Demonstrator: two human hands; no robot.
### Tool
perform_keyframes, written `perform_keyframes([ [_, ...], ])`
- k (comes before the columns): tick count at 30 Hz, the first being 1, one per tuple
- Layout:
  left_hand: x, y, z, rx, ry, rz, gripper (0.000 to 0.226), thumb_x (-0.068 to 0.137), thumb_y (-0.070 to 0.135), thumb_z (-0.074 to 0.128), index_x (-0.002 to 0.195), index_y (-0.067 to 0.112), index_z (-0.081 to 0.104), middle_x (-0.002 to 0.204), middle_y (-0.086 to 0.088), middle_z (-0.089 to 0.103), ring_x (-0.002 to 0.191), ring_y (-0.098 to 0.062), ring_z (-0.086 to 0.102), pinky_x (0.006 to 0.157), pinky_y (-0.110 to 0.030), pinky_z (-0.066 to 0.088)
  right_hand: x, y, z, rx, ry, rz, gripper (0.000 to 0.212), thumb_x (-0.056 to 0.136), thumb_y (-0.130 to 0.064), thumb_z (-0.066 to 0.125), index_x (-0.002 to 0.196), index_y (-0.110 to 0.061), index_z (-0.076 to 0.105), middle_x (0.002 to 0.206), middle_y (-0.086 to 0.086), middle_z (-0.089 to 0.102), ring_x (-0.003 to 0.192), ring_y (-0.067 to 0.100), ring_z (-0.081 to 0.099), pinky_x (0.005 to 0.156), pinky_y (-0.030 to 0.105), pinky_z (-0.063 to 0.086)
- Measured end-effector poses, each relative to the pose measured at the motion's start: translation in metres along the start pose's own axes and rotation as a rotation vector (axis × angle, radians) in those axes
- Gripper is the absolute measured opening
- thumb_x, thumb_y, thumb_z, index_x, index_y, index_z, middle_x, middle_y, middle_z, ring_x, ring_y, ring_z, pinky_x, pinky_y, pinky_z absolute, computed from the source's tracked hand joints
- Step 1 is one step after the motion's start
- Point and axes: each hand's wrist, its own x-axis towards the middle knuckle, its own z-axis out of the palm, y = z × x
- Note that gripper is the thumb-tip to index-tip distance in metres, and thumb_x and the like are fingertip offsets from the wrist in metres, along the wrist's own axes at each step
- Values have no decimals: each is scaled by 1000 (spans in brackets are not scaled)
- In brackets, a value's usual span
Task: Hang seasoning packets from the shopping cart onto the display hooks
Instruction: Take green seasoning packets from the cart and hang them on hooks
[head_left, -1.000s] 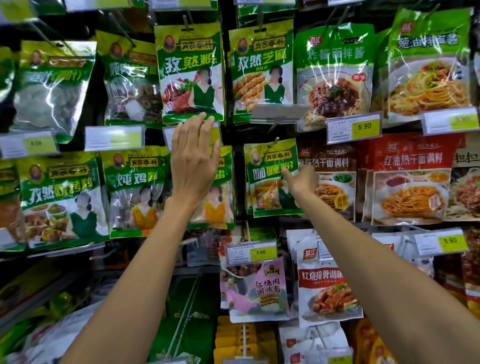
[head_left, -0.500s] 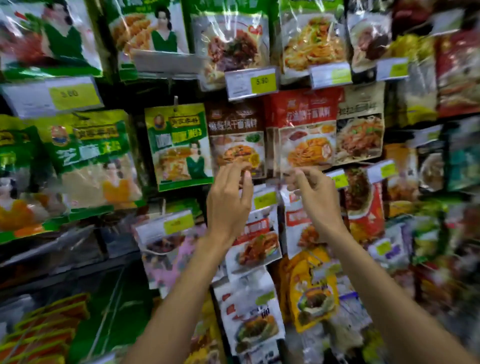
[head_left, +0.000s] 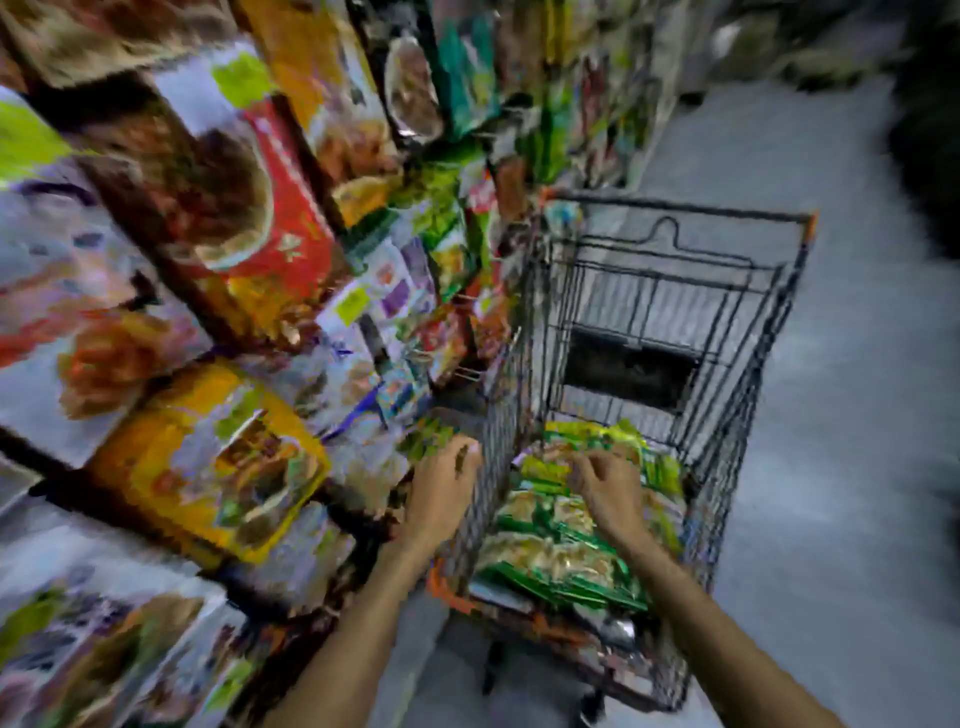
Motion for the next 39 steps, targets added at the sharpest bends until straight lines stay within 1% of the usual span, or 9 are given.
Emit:
perform_keyframes([
  [7,61,-67,117,53,-285,-87,24,99,18,46,107,4,63,93,-11,67,85,-26,61,70,-33,43,31,130,8,-90,113,387,31,98,-14,48,81,8,61,76,29,63,71,36,62,64,40,45],
  [12,93,-118,184,68,-436,-133,16,99,13,45,95,5,59,88,-19,62,81,-32,59,65,-36,41,58,197,38,-169,138,535,24,100,-17,45,78,-10,53,63,-2,51,66,20,53,47,21,30],
  [16,118,-149,228,132,-454,-189,22,100,12,43,105,0,61,93,-24,64,85,-34,60,62,-31,36,87,230,62,-218,110,578,23,99,-20,47,84,-5,55,76,10,57,74,27,57,59,28,35],
  [20,135,-174,265,211,-535,-270,30,100,14,43,112,-11,53,114,-29,56,105,-38,54,85,-42,42,111,253,84,-281,113,597,38,96,-33,54,70,-8,43,67,8,44,67,23,44,61,34,35],
  [24,142,-184,288,248,-513,-415,59,97,23,50,142,-7,26,146,-23,33,134,-33,32,106,-38,31,127,259,97,-381,132,620,59,86,-42,67,54,-13,26,64,7,34,62,21,36,59,34,25],
  [27,144,-187,297,237,-432,-466,62,91,24,62,139,-2,32,136,-22,43,123,-36,44,98,-42,41,135,260,104,-375,93,679,49,79,-43,74,83,2,54,97,22,50,88,30,53,66,39,39],
  [29,145,-189,298,220,-394,-475,61,85,23,69,134,2,39,128,-20,49,115,-37,50,91,-44,47,139,261,106,-281,117,739,69,74,-38,80,115,9,48,109,21,57,98,32,57,69,38,43],
  [35,157,-184,288,10,-304,-637,57,66,15,85,113,-2,57,114,-14,61,98,-26,59,79,-34,49,140,263,97,126,170,974,43,69,-21,85,88,0,53,84,12,58,81,24,55,48,28,41],
  [39,162,-178,279,-238,-331,-779,36,66,3,83,93,10,59,93,-3,60,81,-18,54,71,-27,43,127,262,87,299,258,992,53,72,-8,82,116,9,57,108,23,66,99,36,64,84,48,55],
])
